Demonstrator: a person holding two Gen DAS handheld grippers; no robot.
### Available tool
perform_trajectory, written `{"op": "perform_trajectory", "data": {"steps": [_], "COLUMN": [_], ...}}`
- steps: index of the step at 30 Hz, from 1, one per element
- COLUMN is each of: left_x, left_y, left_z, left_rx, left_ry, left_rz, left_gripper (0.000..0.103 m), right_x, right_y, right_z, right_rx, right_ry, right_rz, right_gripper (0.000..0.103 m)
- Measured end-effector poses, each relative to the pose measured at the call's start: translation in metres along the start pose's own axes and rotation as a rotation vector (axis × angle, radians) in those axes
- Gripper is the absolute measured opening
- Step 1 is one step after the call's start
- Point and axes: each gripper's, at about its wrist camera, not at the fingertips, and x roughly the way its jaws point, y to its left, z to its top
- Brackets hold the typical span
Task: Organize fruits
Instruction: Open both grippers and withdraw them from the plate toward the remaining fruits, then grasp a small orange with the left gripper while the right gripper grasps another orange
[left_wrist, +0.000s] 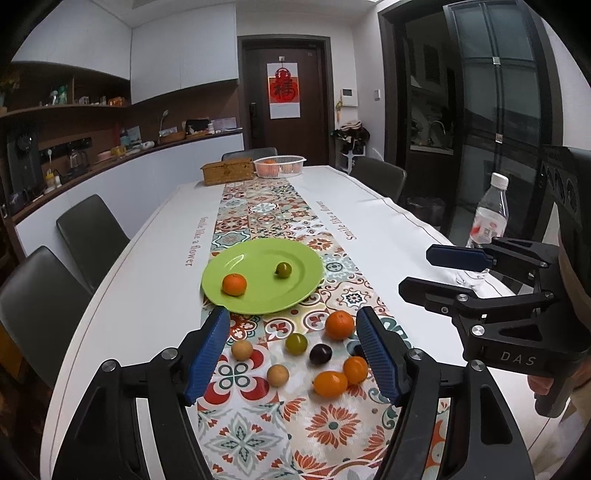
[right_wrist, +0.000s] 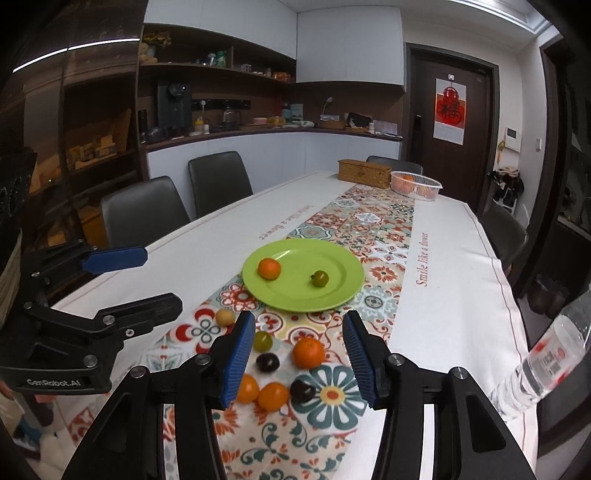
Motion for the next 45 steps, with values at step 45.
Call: {"op": "perform_trajectory", "data": {"steps": [45], "left_x": [0.070], "left_y": [-0.023], "left_z": [-0.069], "left_rx": [0.335], "left_ry": [0.155], "left_rz": [-0.219], "left_gripper": [0.058], "right_x": [0.067], "right_y": [0.038], "right_z": [-0.076], "right_rx": [-0.488], "right_ry": [0.222], "right_rz": [0.114], "right_gripper": [0.050]}}
